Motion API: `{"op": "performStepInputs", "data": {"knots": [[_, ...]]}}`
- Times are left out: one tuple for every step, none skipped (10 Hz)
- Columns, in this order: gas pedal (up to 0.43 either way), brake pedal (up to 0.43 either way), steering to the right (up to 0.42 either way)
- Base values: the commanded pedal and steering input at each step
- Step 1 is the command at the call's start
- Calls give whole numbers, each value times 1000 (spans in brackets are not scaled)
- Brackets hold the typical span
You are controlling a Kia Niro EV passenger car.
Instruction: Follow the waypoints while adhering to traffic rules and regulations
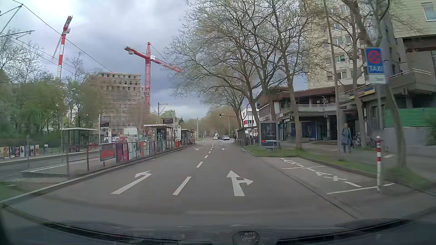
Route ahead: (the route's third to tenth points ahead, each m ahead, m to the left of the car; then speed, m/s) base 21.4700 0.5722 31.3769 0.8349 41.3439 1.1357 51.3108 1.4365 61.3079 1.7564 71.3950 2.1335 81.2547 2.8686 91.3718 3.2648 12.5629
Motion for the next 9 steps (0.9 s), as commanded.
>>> {"op": "performStepInputs", "data": {"knots": [[110,0,-5],[110,0,-5],[110,0,-5],[110,0,-5],[110,0,-5],[110,0,-5],[110,0,-5],[110,0,-5],[110,0,-5]]}}
